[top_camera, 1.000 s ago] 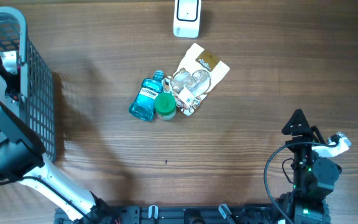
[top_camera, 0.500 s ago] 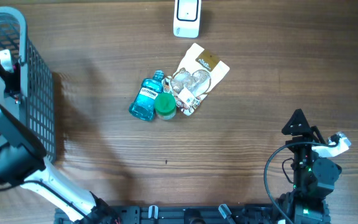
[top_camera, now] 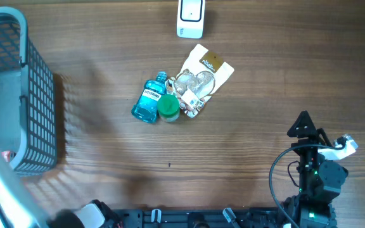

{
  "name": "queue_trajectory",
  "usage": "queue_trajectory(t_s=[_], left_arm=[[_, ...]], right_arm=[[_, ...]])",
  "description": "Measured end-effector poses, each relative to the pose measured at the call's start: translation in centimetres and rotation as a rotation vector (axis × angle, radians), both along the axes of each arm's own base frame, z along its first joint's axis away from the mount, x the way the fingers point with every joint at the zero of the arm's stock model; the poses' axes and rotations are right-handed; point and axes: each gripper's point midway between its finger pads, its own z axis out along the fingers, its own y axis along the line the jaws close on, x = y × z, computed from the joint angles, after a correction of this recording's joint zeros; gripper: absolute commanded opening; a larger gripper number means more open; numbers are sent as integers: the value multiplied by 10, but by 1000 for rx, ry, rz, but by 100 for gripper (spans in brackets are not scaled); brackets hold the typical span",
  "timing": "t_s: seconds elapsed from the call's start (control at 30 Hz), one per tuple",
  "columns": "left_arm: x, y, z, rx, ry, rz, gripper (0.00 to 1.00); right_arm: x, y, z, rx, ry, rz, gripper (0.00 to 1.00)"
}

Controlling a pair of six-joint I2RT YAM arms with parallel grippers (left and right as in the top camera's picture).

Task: Scan the item barcode
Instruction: 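Carry the hex wrench pack to the scanner area and release it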

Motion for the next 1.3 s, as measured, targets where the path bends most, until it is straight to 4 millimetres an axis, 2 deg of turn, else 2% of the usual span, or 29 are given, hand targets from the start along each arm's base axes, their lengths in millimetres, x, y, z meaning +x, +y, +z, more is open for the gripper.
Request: queue_trajectory(t_s=[0.1,0.2,0.23,0.27,0.4,0.57,0.63,0.67,0.77,0.83,0.9,0.97,1.1,1.2,1.3], left_arm=[[-10,-45,40,-62,-145,-140,4],[-18,-117,74,-164,-272,-423,4],[-20,-137,79,-192,-289,-502,4],[-23,-170,84,-247,-301,-637,4],[-33,-254,75,-371,-243,-975,4],[-57,-365,55,-354,-171,-1447,4],[-68,-393,45,-341,-154,-1571,4],[-73,-410,35,-333,-138,-1648,4],[-78,-444,3,-340,-59,-1763,4],[-74,-463,-33,-353,53,-1779,4],[-66,-479,-77,-358,194,-1757,4],[-60,-493,-136,-346,382,-1702,4],[-56,-505,-226,-265,670,-1555,4],[-57,-509,-266,-175,785,-1473,4],[-63,-512,-290,-70,858,-1385,4]], right_arm=[[0,0,0,0,0,0,100],[0,0,0,0,0,0,100],[0,0,0,0,0,0,100],[0,0,0,0,0,0,100],[0,0,0,0,0,0,100],[0,0,0,0,0,0,100],[0,0,0,0,0,0,100],[0,0,0,0,0,0,100],[0,0,0,0,0,0,100],[0,0,0,0,0,0,100],[0,0,0,0,0,0,100],[0,0,0,0,0,0,100],[0,0,0,0,0,0,100],[0,0,0,0,0,0,100],[0,0,0,0,0,0,100]])
